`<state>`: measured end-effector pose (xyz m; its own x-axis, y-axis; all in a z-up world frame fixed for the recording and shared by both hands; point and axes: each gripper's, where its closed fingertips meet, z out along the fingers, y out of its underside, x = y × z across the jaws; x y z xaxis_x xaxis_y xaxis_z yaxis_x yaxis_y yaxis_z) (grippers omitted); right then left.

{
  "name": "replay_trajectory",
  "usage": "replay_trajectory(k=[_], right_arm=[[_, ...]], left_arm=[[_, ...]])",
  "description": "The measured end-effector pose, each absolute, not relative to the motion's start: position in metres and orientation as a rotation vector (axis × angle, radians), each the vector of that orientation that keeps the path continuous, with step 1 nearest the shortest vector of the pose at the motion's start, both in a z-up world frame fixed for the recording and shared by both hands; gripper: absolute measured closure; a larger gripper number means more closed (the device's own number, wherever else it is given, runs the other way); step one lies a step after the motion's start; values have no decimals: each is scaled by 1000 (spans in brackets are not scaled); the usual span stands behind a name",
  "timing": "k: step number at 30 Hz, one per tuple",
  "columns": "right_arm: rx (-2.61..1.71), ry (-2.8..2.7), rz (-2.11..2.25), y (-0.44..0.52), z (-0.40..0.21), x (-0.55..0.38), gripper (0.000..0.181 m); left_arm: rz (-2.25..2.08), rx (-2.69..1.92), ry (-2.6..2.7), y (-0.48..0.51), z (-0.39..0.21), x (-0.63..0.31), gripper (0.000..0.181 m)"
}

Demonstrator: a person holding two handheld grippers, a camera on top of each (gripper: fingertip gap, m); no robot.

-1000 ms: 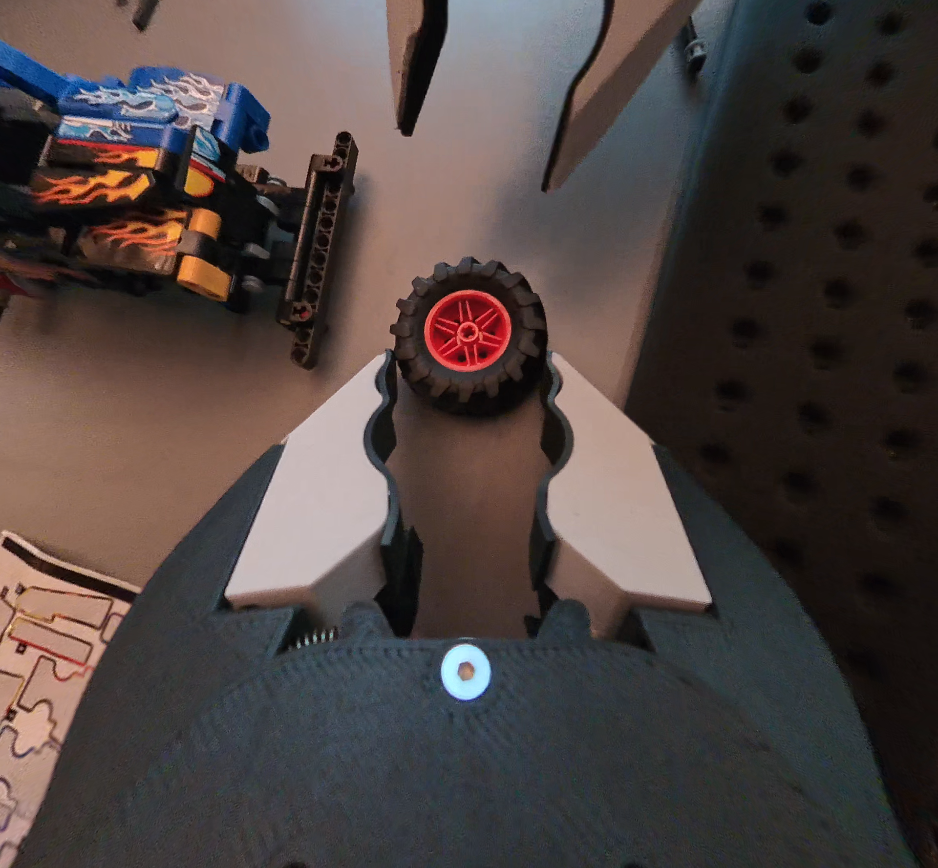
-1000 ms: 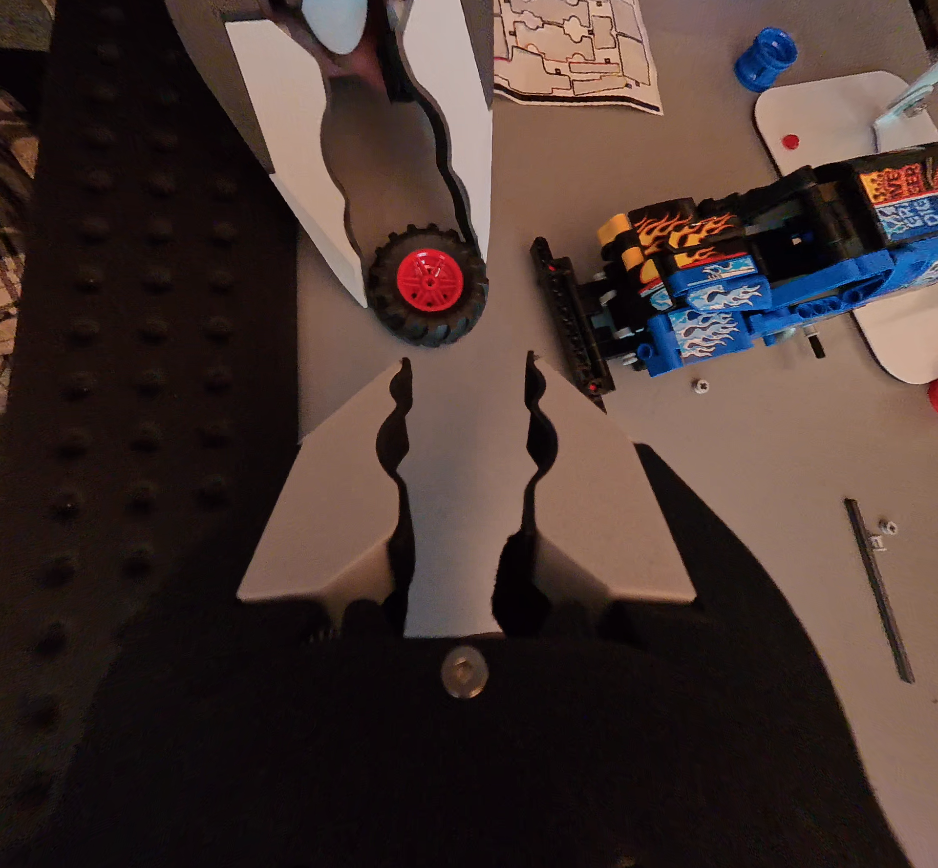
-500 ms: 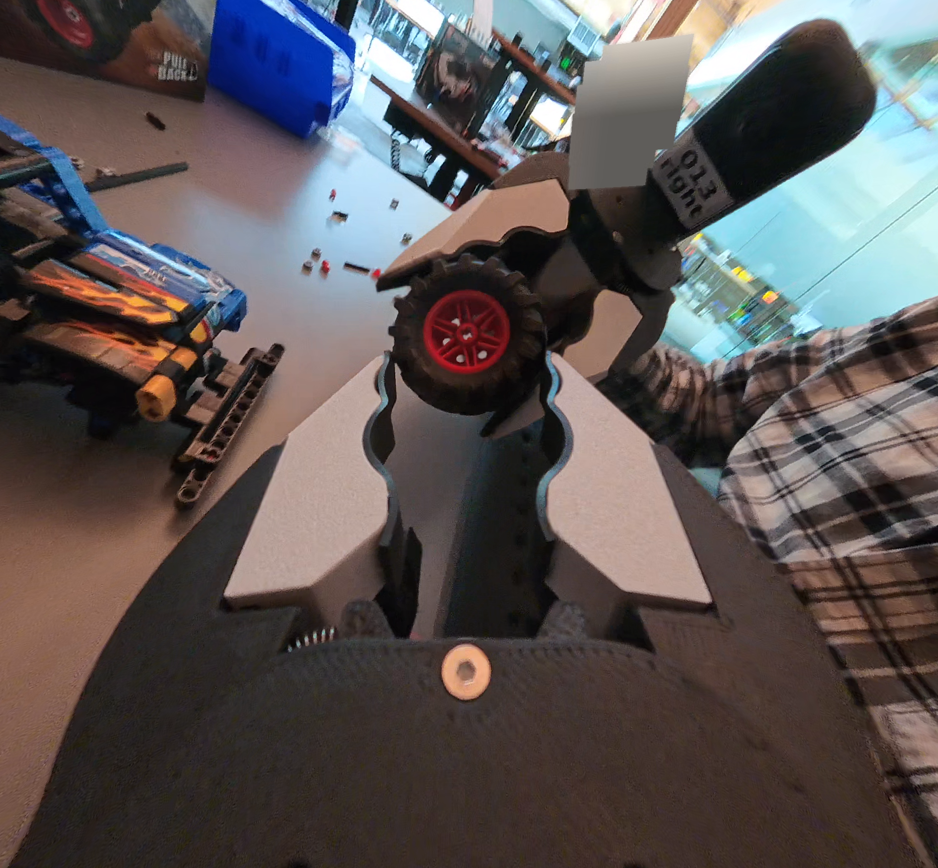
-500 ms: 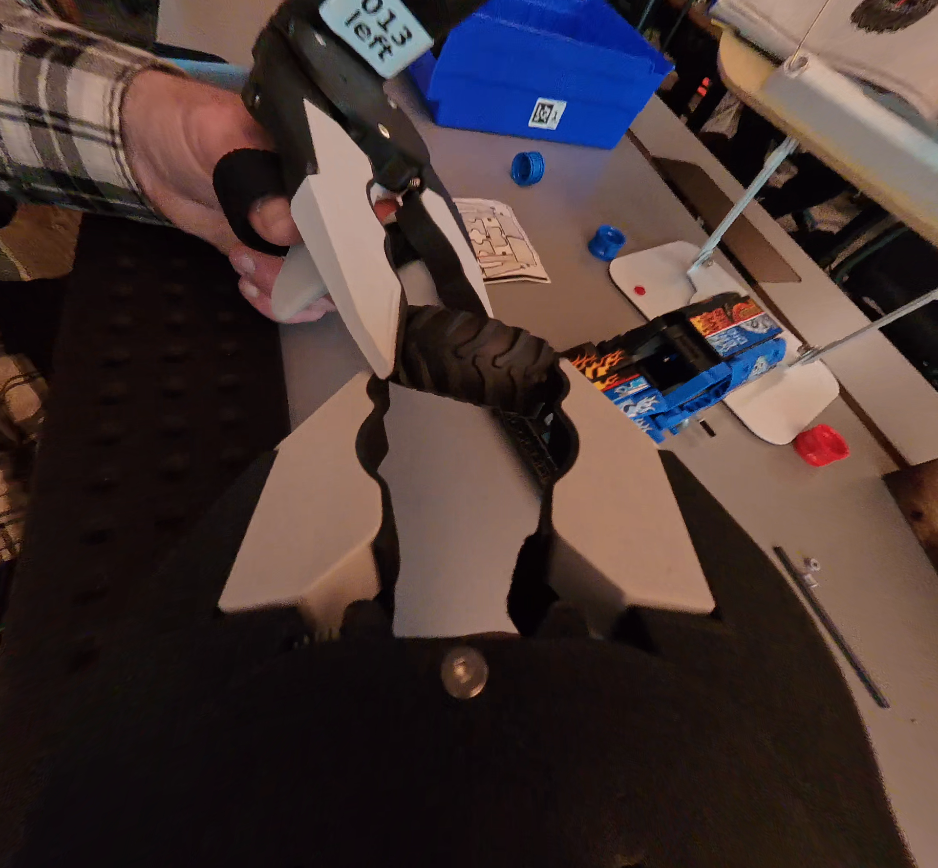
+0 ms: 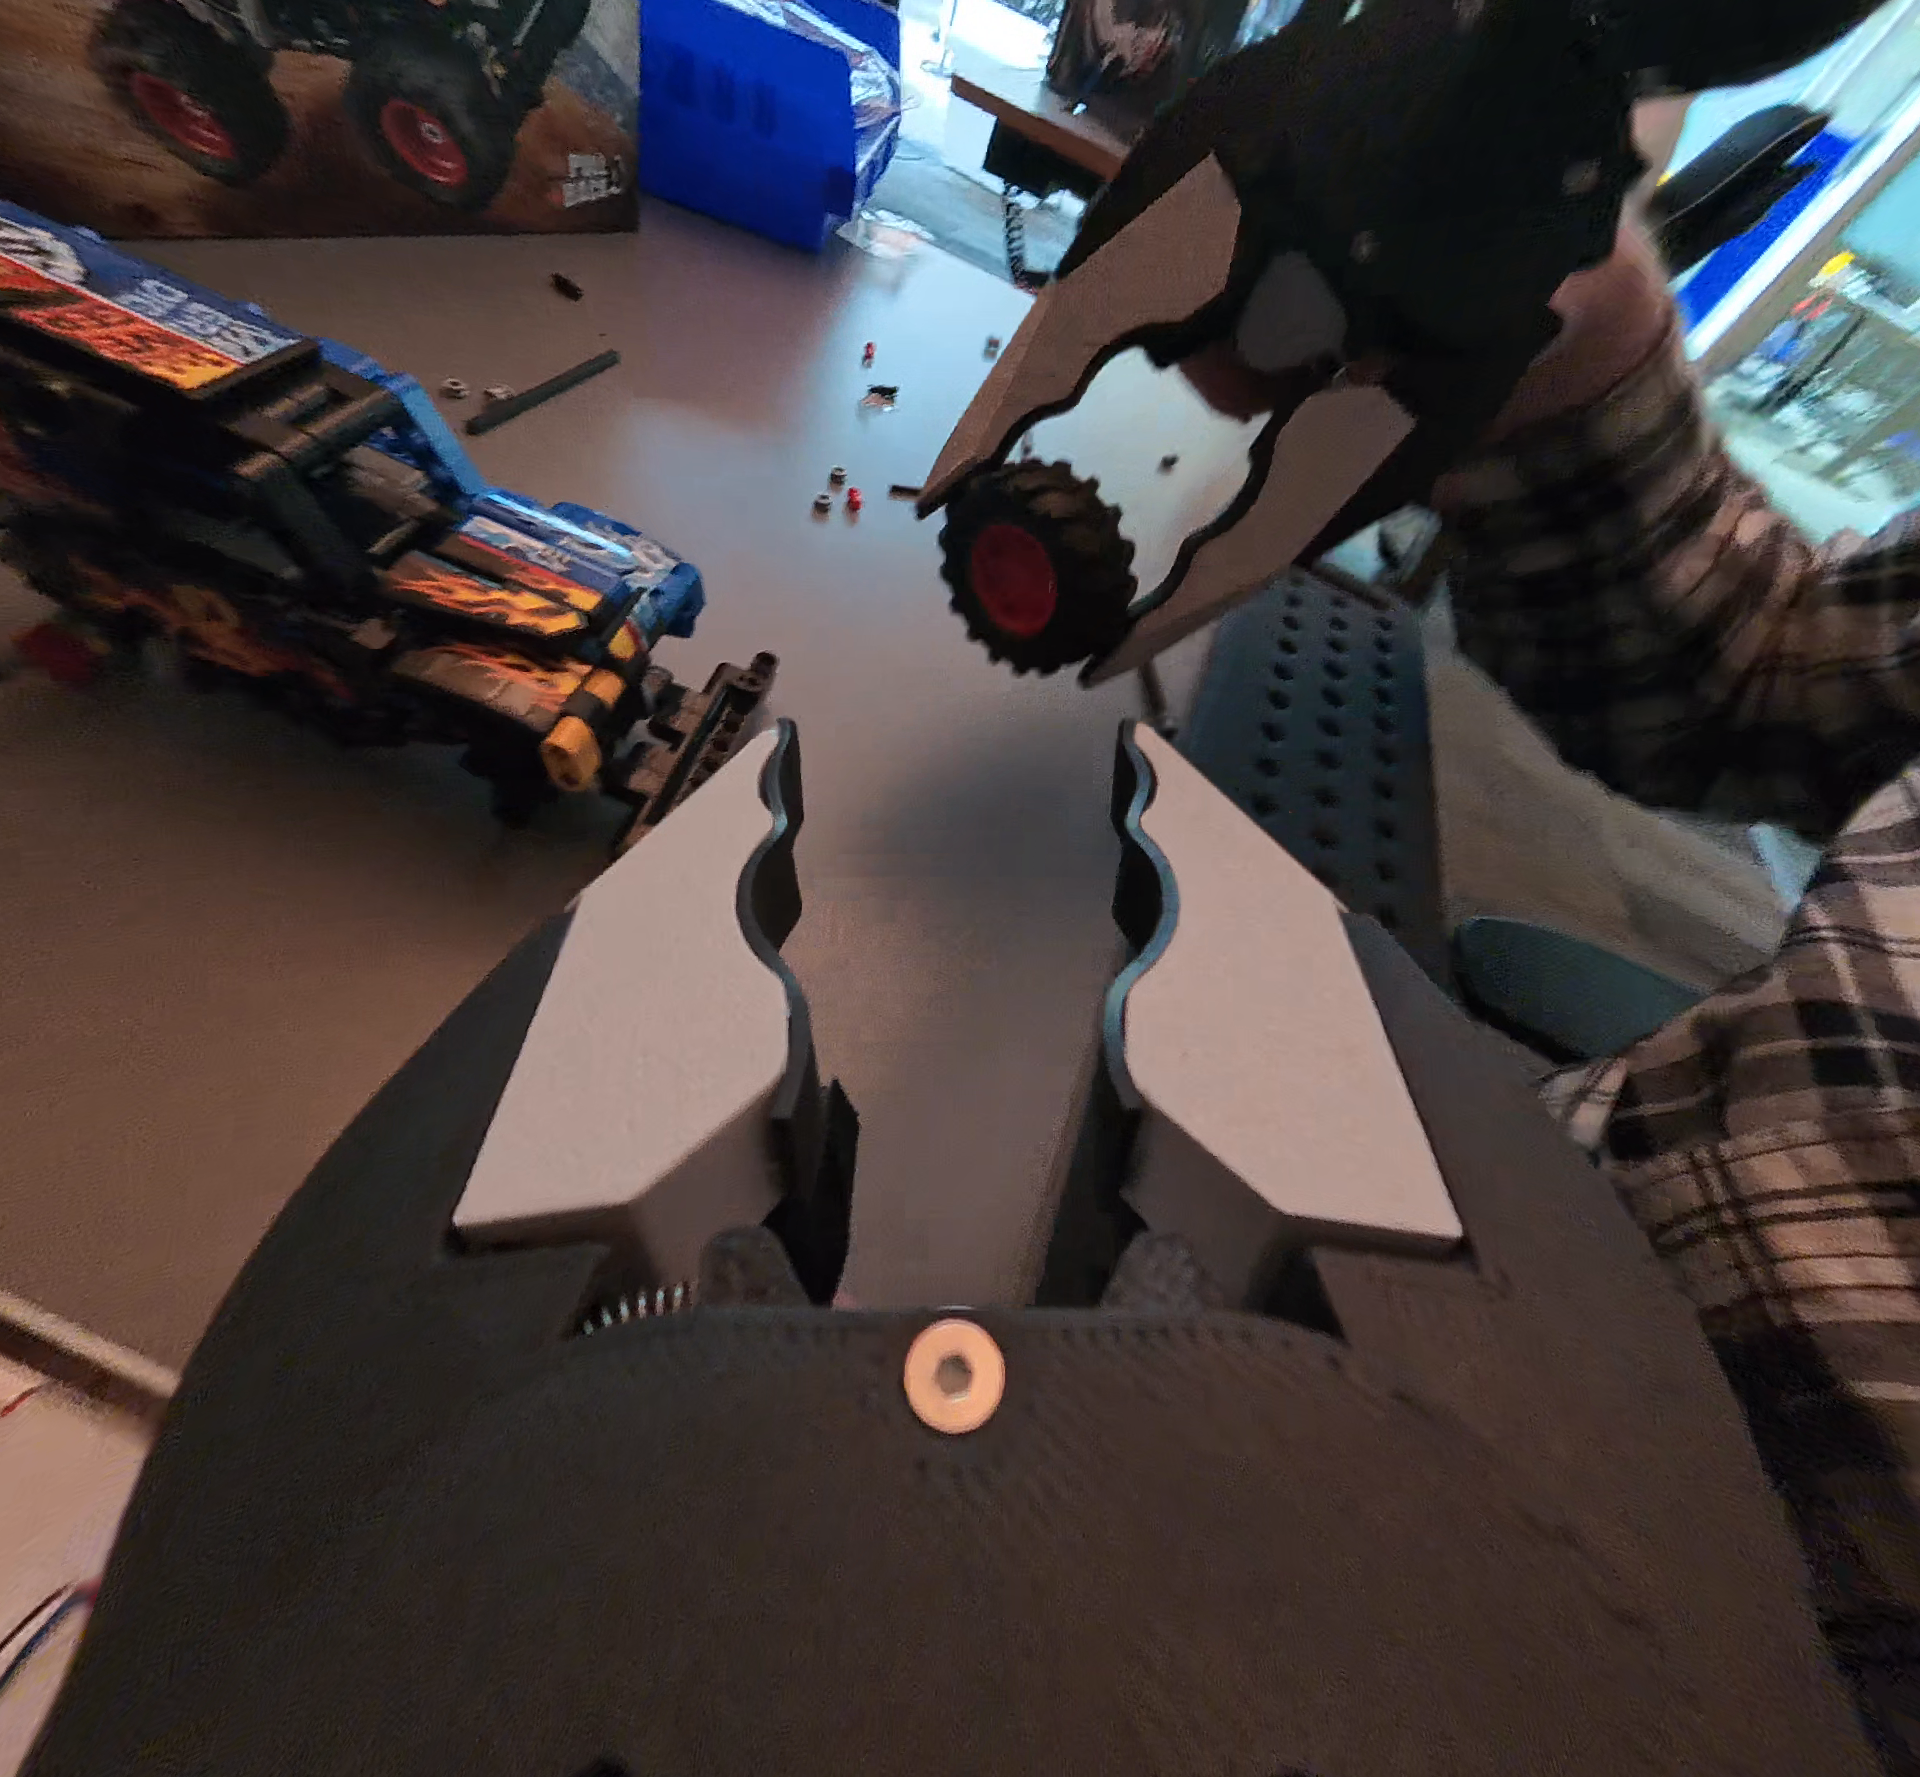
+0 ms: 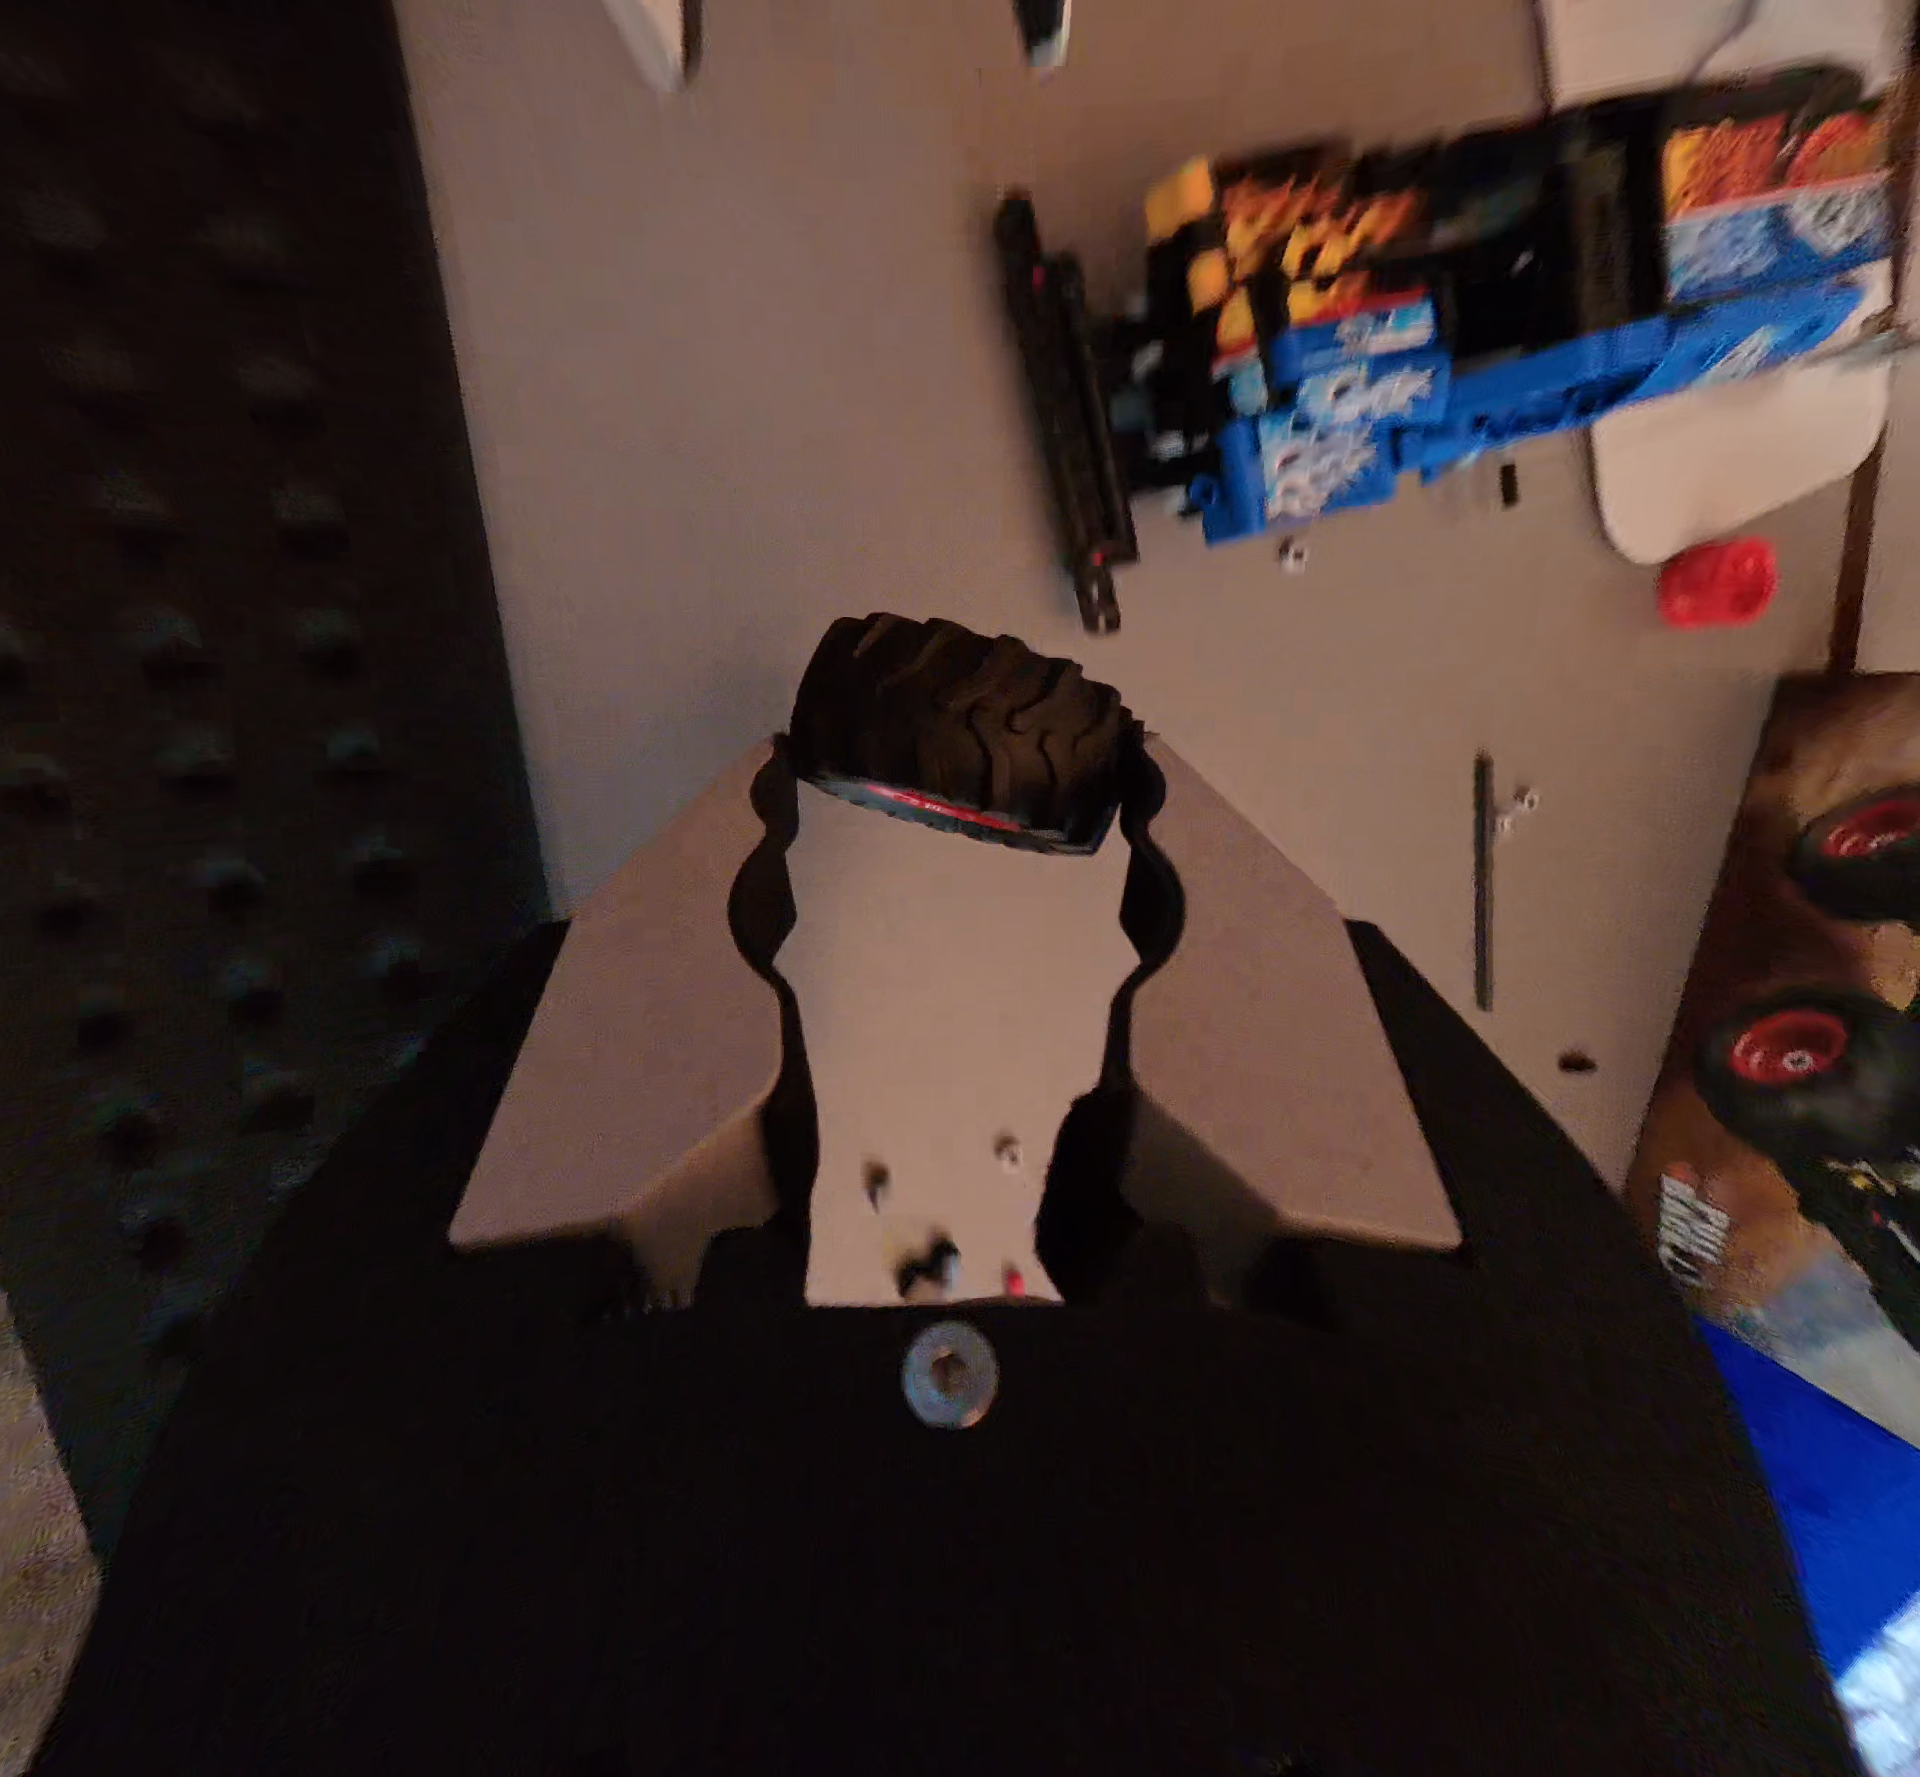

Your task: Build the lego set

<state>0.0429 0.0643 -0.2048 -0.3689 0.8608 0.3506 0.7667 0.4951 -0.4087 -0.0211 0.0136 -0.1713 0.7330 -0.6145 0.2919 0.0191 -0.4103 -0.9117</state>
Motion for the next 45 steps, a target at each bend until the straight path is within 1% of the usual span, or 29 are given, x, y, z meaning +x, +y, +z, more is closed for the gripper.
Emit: replay_trajectory(k=[5, 11, 12, 16, 21, 23, 30, 31, 32, 33, 40, 41, 43, 44, 45], right_arm=[[-1360, -2458, 24, 83, -223, 63, 120], [-1259, -2626, -29, 68, -258, 40, 117], [-1243, -2622, 26, 62, -258, 34, 118], [-1242, -2558, 258, 48, -253, 20, 111], [-1300, -2379, 561, 55, -227, 19, 108], [-1313, -2343, 580, 64, -223, 24, 108], [-1318, -2376, 556, 67, -239, 29, 108], [-1322, -2371, 567, 66, -241, 26, 113], [-1326, -2368, 587, 65, -242, 24, 123], [-1330, -2371, 613, 62, -244, 26, 126], [-1328, -2336, 690, 66, -240, 30, 124], [-1335, -2320, 697, 68, -238, 30, 118], [-1343, -2298, 732, 69, -233, 31, 116], [-1341, -2296, 736, 69, -233, 32, 116], [-1351, -2302, 731, 69, -234, 33, 117]], left_arm=[[-568, -1948, 507, 16, -188, -36, 124], [-470, -1946, 441, 27, -181, -57, 120], [-448, -1947, 424, 29, -179, -62, 120], [-406, -1934, 387, 40, -168, -74, 116], [-357, -1950, 364, 49, -165, -84, 113], [-346, -1962, 352, 53, -166, -84, 110], [-211, -2052, 341, 80, -181, -76, 85], [-185, -2060, 335, 87, -183, -76, 83], [-164, -2076, 327, 91, -184, -76, 80], [-139, -2093, 323, 97, -187, -76, 78], [5, -2176, 311, 115, -208, -83, 82], [67, -2157, 325, 111, -204, -85, 82], [148, -2091, 411, 98, -189, -78, 84], [120, -2058, 465, 91, -182, -65, 90], [72, -2041, 522, 82, -179, -49, 99]])
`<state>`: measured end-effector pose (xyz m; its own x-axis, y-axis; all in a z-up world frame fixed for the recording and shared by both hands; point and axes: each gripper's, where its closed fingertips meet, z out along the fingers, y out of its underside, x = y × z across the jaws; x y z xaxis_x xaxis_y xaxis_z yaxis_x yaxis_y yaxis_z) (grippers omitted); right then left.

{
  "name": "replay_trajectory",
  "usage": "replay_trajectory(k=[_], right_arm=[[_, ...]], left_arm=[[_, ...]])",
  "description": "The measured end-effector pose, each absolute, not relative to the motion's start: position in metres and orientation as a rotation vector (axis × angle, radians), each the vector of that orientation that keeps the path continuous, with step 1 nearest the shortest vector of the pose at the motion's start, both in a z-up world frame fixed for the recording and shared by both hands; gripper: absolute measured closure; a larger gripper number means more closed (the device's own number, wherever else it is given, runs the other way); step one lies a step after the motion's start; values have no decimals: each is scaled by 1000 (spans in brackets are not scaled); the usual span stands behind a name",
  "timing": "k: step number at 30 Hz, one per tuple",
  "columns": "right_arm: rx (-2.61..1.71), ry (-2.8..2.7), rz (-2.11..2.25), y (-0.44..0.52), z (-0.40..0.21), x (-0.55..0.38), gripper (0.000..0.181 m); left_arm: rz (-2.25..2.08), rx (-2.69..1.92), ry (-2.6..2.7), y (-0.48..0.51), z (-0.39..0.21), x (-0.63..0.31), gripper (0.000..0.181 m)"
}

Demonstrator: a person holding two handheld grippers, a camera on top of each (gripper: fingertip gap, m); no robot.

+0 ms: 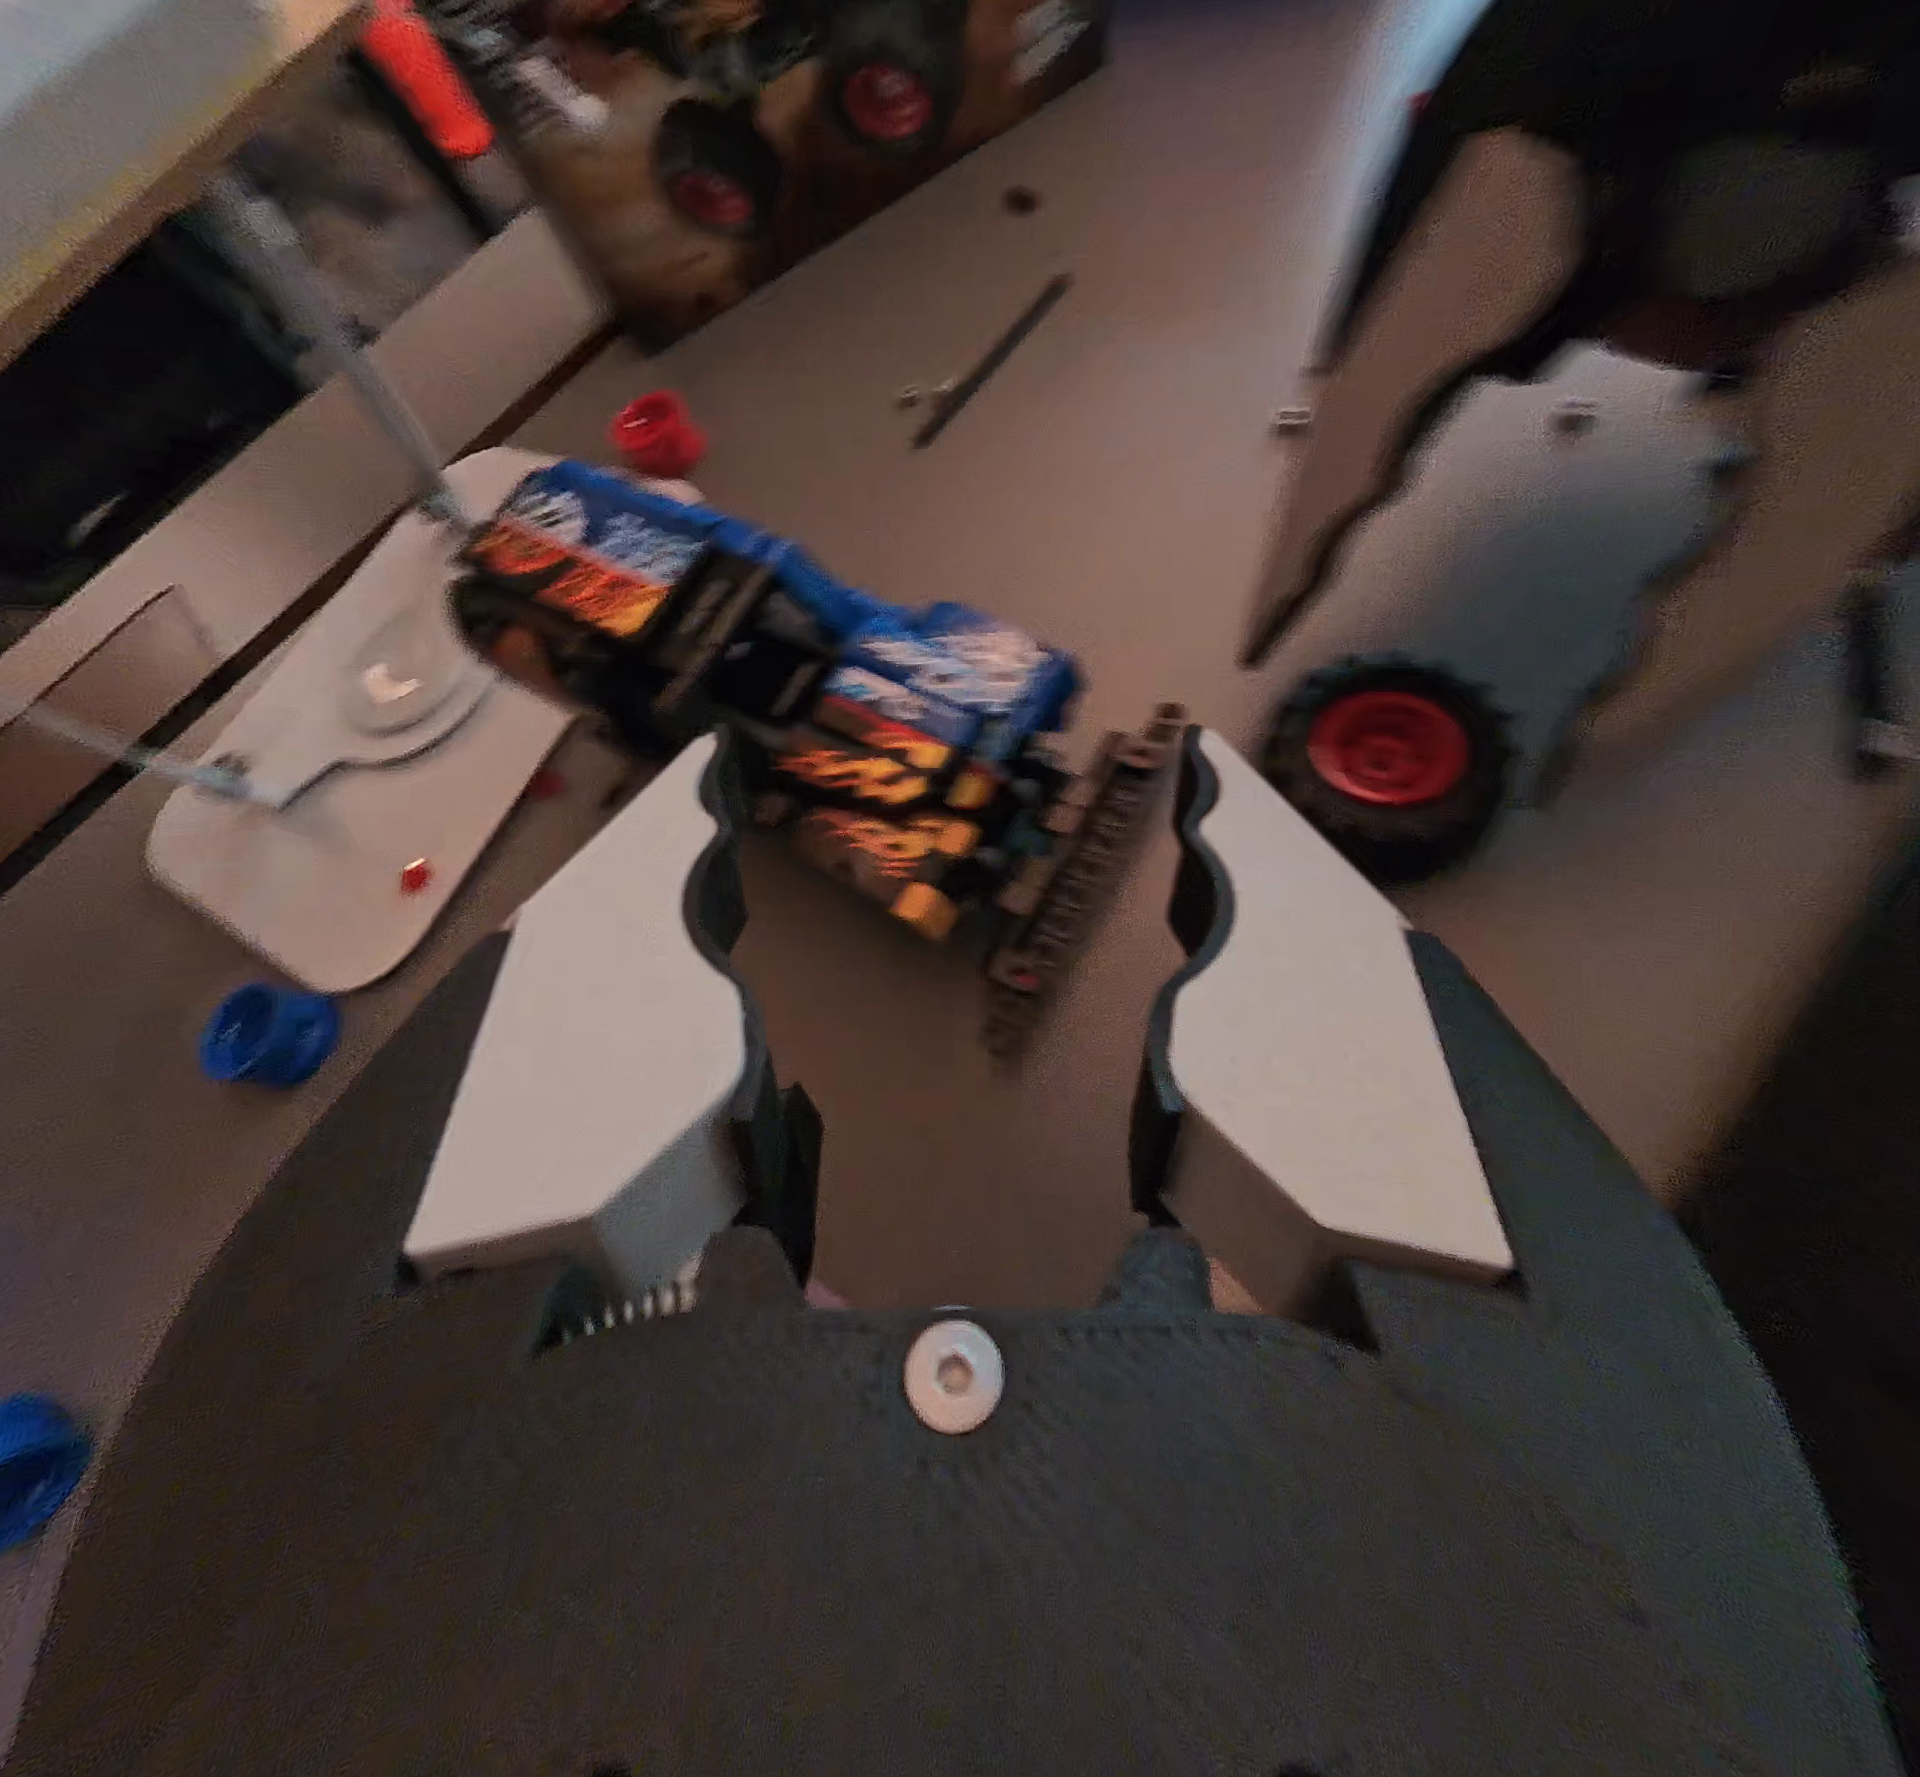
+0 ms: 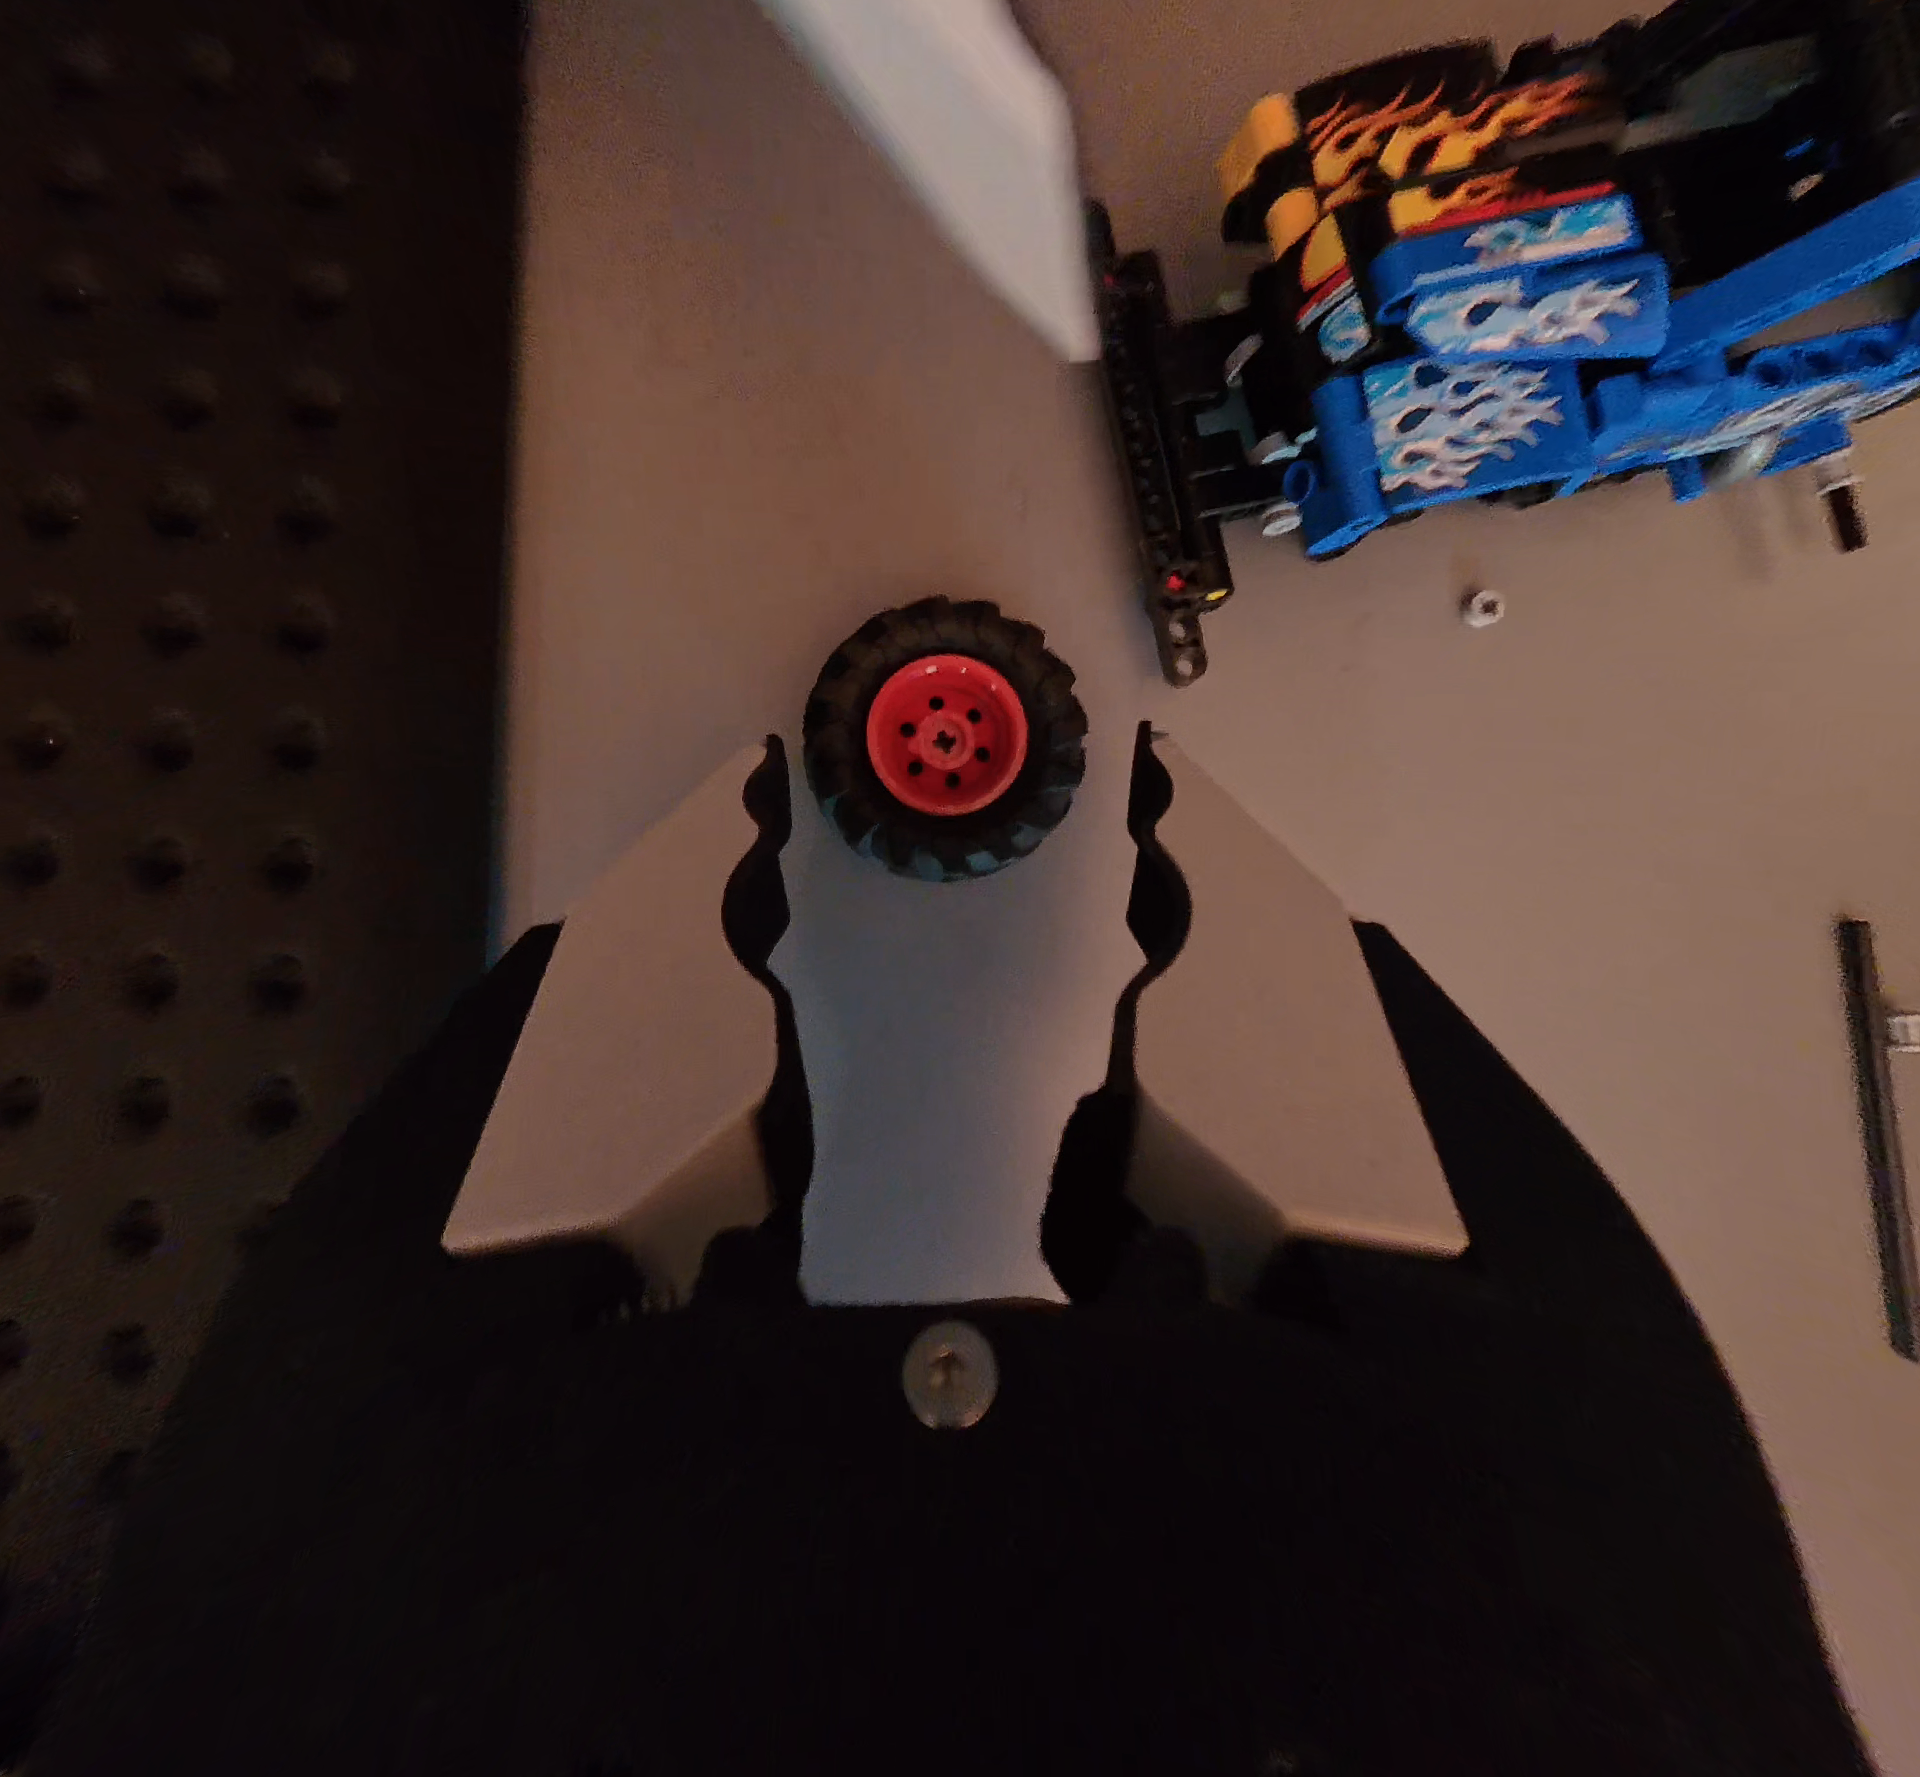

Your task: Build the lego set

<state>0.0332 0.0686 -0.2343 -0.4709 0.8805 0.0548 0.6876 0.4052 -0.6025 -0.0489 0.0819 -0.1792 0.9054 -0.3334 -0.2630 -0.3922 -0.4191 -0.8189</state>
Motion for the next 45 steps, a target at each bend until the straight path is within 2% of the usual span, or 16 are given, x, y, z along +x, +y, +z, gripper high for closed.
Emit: replay_trajectory(k=[2, 6, 10, 21, 26, 31, 32, 34, 36, 38, 40, 42, 44, 45], right_arm=[[-1376, -2331, 714, 71, -239, 41, 121], [-1403, -2311, 797, 73, -236, 44, 135], [-1401, -2326, 796, 71, -240, 43, 136], [-1387, -2381, 774, 70, -240, 41, 139], [-1422, -2316, 845, 71, -239, 41, 129], [-1377, -2255, 940, 69, -222, 41, 124], [-1344, -2273, 943, 65, -222, 41, 129], [-1295, -2304, 998, 55, -219, 43, 160], [-1306, -2303, 1028, 54, -218, 43, 164], [-1331, -2328, 1036, 53, -224, 46, 160], [-1342, -2347, 1036, 51, -228, 47, 157], [-1348, -2327, 1066, 50, -225, 44, 162], [-1369, -2297, 1102, 53, -222, 41, 163], [-1376, -2284, 1120, 55, -221, 41, 164]], left_arm=[[-28, -2075, 685, 64, -189, -16, 110], [-55, -2118, 1001, 47, -229, 18, 108], [-86, -2119, 1050, 55, -246, 24, 133], [-135, -2158, 1155, 56, -247, 25, 138], [-196, -2168, 1094, 56, -242, 22, 135], [-640, -2130, 727, 52, -218, 28, 141], [-751, -2131, 647, 50, -215, 29, 141], [-873, -2145, 525, 52, -216, 23, 142], [-930, -2141, 484, 51, -217, 19, 141], [-829, -2126, 605, 45, -218, 20, 141], [-539, -2124, 811, 42, -228, 15, 129], [-182, -2042, 1060, 43, -238, 10, 118], [34, -1912, 1222, 46, -239, 15, 124], [153, -1879, 1244, 53, -239, 10, 134]])
